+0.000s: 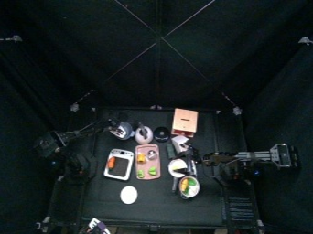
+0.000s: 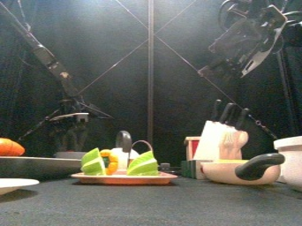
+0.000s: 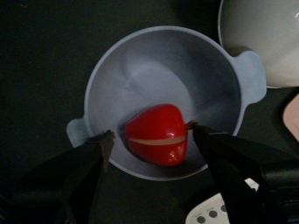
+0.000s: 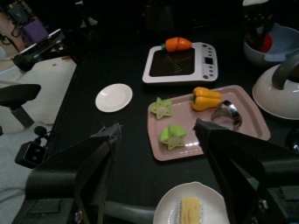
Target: Grab apple
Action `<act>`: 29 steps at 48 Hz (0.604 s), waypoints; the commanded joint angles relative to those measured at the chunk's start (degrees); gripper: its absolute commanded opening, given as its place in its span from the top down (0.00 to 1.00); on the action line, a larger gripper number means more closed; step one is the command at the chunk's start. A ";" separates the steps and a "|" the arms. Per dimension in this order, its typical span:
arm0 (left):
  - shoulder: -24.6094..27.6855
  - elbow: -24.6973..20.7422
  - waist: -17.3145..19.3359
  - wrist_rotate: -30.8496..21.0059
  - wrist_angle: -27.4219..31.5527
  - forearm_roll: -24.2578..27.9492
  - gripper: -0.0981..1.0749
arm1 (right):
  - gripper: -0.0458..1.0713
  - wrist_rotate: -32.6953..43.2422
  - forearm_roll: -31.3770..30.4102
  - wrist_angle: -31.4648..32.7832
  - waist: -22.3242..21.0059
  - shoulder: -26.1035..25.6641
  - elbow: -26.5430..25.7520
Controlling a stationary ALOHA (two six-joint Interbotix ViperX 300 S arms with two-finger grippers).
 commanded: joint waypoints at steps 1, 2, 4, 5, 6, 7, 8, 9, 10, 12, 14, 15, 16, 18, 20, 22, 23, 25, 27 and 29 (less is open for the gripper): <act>0.35 -1.67 0.35 0.09 -0.18 -0.18 0.04 | 0.08 0.00 0.18 -0.26 -0.09 -0.26 -0.53; 0.53 -1.76 0.35 0.09 -0.18 -0.18 0.04 | 0.08 0.00 0.09 -0.26 -0.18 -0.26 -0.53; 0.79 -2.02 0.44 0.09 -0.26 -0.18 0.04 | 0.08 0.00 0.09 -0.26 -0.09 -0.26 -0.53; 1.05 -2.11 0.44 0.09 -0.18 -0.18 0.04 | 0.08 0.00 0.18 -0.26 -0.18 -0.26 -0.53; 1.23 -2.20 0.53 0.09 -0.26 -0.09 0.04 | 0.08 0.00 0.09 -0.26 -0.18 -0.26 -0.53; 1.49 -2.29 0.53 0.09 -0.18 -0.18 0.04 | 0.08 0.00 0.09 -0.26 -0.18 -0.26 -0.53; 1.67 -2.37 0.53 0.09 -0.18 -0.09 0.04 | 0.08 0.00 0.09 -0.18 -0.18 -0.26 -0.53; 1.85 -2.37 0.53 0.09 -0.18 -0.18 0.04 | 0.08 0.09 0.09 -0.26 -0.18 -0.26 -0.53; 1.93 -2.46 0.53 0.09 -0.09 -0.18 0.04 | 0.08 0.09 0.18 -0.26 -0.18 -0.26 -0.53; 2.29 -2.46 0.53 0.09 -0.09 -0.26 0.04 | 0.08 0.09 0.09 -0.18 -0.09 -0.26 -0.53; 2.46 -2.46 0.62 0.09 -0.09 -0.26 0.04 | 0.08 0.09 0.09 -0.18 -0.18 -0.26 -0.53; 2.64 -2.46 0.62 0.09 -0.09 -0.26 0.04 | 0.08 0.09 0.09 -0.18 -0.18 -0.26 -0.53; 2.64 -2.46 0.62 0.09 -0.09 -0.26 0.04 | 0.08 0.09 0.18 -0.26 -0.18 -0.26 -0.53; 2.81 -2.46 0.62 0.09 -0.09 -0.26 0.04 | 0.08 0.09 0.09 -0.18 -0.18 -0.26 -0.53; 2.81 -2.46 0.62 0.00 -0.09 -0.35 0.04 | 0.08 0.09 0.09 -0.18 -0.18 -0.18 -0.53; 2.81 -2.46 0.62 0.00 -0.09 -0.44 0.05 | 0.08 0.09 0.09 -0.18 -0.18 -0.18 -0.53; 2.81 -2.46 0.62 0.00 -0.09 -0.53 0.05 | 0.08 0.09 0.09 -0.26 -0.18 -0.18 -0.53; 2.72 -2.46 0.62 0.00 0.00 -0.62 0.05 | 0.08 0.09 0.09 -0.26 -0.18 -0.18 -0.53; 2.64 -2.46 0.62 0.00 -0.09 -0.70 0.06 | 0.08 0.09 0.09 -0.26 -0.18 -0.18 -0.53; 2.64 -2.46 0.62 0.00 -0.09 -0.70 0.07 | 0.08 0.09 0.09 -0.26 -0.18 -0.18 -0.53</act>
